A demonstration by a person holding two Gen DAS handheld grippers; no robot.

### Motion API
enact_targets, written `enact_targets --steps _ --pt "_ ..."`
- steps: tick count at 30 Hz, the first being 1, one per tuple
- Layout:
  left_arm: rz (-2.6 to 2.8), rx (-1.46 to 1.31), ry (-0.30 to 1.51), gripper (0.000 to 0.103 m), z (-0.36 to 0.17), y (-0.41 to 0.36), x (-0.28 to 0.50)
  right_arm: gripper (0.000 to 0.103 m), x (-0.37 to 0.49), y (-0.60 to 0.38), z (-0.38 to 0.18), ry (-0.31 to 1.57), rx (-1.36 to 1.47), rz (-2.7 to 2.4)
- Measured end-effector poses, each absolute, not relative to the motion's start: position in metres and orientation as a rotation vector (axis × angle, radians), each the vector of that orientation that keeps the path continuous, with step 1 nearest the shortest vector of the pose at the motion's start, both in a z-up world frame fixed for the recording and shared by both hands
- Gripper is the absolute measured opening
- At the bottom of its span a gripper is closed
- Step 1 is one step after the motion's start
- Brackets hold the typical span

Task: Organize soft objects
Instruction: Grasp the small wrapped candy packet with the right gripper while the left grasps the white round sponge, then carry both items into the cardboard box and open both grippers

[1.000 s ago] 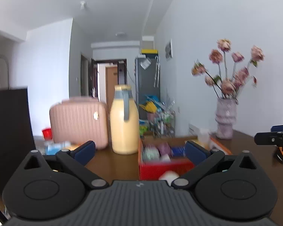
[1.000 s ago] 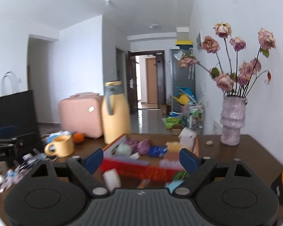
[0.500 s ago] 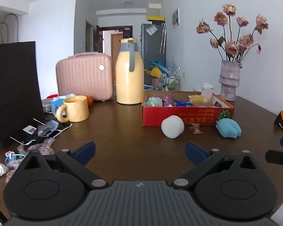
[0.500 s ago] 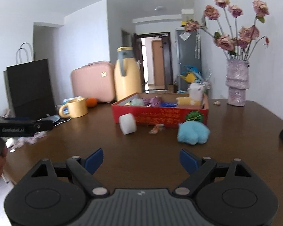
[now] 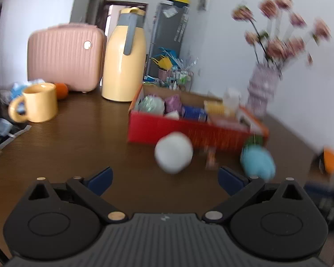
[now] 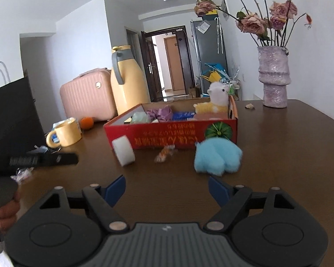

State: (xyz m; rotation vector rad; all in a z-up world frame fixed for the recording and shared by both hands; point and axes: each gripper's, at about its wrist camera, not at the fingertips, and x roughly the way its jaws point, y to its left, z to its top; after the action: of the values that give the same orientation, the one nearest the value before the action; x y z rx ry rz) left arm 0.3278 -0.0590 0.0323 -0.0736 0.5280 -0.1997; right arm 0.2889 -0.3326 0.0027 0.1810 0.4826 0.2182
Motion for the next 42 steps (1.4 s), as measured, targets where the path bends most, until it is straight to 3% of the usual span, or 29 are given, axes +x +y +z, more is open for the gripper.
enact_targets --steps 3,6,8,9,10,16,20,23,30,42 --pt "-0.199 -0.163 0.522 0.103 0.036 -0.067 0.372 0.069 0.328 -0.327 0.001 0.503 0.195 0.215" --pt "-0.196 -0.151 0.519 0.101 0.032 -0.084 0.415 0.063 0.364 -0.316 -0.003 0.528 0.172 0.225" --pt "-0.204 -0.128 0.539 0.085 0.023 -0.096 0.438 0.063 0.388 -0.308 -0.008 0.551 0.146 0.208" --pt "-0.208 -0.102 0.553 0.063 0.018 -0.103 0.448 0.061 0.398 -0.305 -0.01 0.563 0.139 0.201" --pt "-0.198 -0.07 0.564 0.051 0.013 -0.107 0.454 0.06 0.409 -0.301 -0.013 0.582 0.133 0.198" --pt "-0.236 -0.032 0.574 0.042 -0.001 -0.09 0.453 0.054 0.456 -0.27 -0.027 0.641 0.052 0.212" --pt "-0.265 -0.034 0.558 0.039 -0.002 -0.079 0.446 0.025 0.483 -0.258 -0.04 0.695 0.024 0.185" --pt "-0.262 -0.018 0.542 0.038 0.001 -0.079 0.443 0.015 0.484 -0.256 -0.043 0.691 0.009 0.184" --pt "-0.247 0.002 0.507 0.038 0.01 -0.08 0.425 0.013 0.444 -0.265 -0.025 0.638 0.059 0.206" --pt "-0.339 -0.075 0.486 0.039 0.034 -0.065 0.283 0.013 0.281 -0.293 0.001 0.568 0.153 0.29"
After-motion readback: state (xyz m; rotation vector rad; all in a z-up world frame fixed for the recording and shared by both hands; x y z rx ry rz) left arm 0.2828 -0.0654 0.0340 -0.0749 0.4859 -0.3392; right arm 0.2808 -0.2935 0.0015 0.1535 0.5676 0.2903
